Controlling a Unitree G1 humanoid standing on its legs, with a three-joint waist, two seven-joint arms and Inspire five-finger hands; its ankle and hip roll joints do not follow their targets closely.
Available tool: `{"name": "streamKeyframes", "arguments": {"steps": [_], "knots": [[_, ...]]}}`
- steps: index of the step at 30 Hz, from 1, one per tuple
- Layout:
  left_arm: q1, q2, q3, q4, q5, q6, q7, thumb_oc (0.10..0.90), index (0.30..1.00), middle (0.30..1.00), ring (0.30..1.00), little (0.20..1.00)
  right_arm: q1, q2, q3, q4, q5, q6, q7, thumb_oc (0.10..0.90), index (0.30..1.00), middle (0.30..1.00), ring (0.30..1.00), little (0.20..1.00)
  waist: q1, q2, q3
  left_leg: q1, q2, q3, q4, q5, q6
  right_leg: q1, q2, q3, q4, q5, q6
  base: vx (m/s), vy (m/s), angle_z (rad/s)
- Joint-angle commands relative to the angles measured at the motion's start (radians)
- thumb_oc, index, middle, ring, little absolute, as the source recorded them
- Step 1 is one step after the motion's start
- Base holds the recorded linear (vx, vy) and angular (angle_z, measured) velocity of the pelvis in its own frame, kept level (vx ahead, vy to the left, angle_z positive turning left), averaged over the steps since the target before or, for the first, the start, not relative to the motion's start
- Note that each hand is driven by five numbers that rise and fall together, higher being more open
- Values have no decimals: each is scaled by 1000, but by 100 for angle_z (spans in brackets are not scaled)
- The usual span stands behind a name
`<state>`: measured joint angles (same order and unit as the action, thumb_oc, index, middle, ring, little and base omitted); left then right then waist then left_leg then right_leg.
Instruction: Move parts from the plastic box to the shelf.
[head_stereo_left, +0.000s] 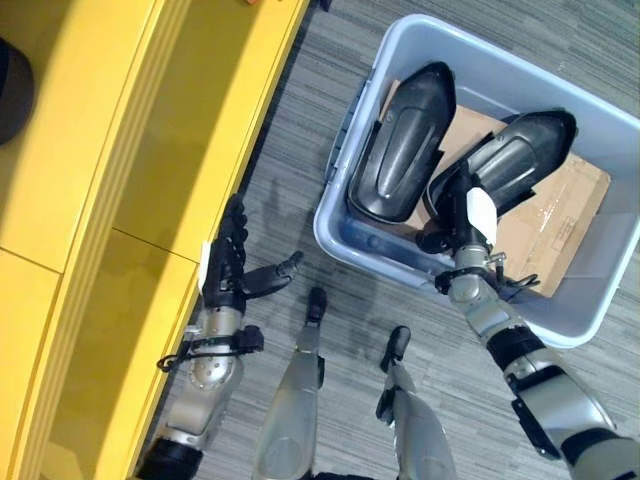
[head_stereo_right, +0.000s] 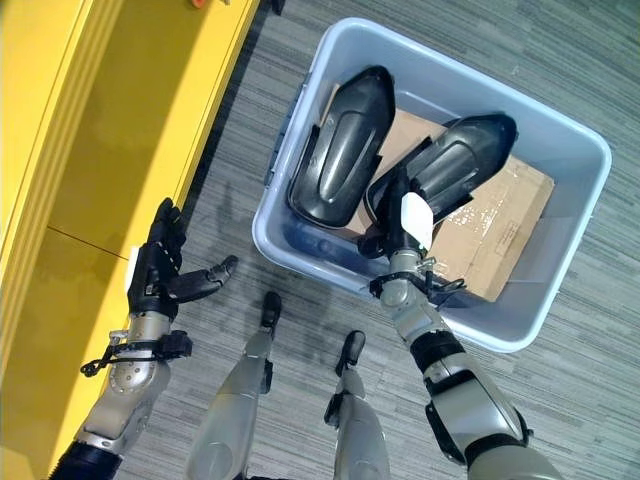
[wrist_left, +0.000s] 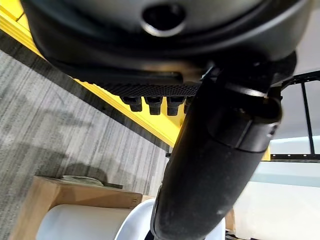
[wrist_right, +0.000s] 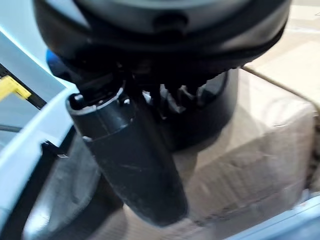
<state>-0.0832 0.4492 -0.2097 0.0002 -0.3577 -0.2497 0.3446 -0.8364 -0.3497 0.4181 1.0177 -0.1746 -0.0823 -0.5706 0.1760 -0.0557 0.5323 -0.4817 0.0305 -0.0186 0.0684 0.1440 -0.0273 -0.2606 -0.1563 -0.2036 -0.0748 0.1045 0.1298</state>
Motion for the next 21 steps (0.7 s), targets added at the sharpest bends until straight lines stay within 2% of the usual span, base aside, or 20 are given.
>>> {"name": "streamKeyframes", "arguments": {"steps": [1,4,9,15,21], "knots": [[-7,15,-1,-123,-10,-113,6,900,1000,1000,1000,1000,4,1,15,29,91,25,100,400,300,300,300,300,33,28,-12,-34,42,-10,66,-57,-21,-32,-77,20,63,27,30,-6,14,5],[-20,11,-12,-111,-12,-113,1,900,1000,1000,1000,1000,18,26,15,101,114,27,124,400,300,300,300,300,36,38,-12,-32,40,-11,62,-54,-21,-32,-78,19,64,26,30,-3,7,1],[-27,7,-17,-98,-6,-113,5,900,1000,1000,1000,1000,64,45,10,97,131,19,129,400,300,300,300,300,32,46,-12,-21,40,-10,58,-53,-22,-28,-77,21,64,25,30,0,0,0],[-37,3,-23,-90,0,-108,13,900,1000,1000,1000,1000,82,51,13,50,128,10,115,400,300,300,300,300,24,42,-12,-7,44,-5,56,-54,-22,-23,-76,27,64,23,30,-3,2,-3],[-29,6,-9,-87,18,-95,31,900,1000,1000,1000,1000,148,51,16,-81,102,6,95,400,300,300,300,300,2,26,-12,24,49,0,54,-57,-24,-3,-76,35,69,18,30,-3,0,-2]]}}
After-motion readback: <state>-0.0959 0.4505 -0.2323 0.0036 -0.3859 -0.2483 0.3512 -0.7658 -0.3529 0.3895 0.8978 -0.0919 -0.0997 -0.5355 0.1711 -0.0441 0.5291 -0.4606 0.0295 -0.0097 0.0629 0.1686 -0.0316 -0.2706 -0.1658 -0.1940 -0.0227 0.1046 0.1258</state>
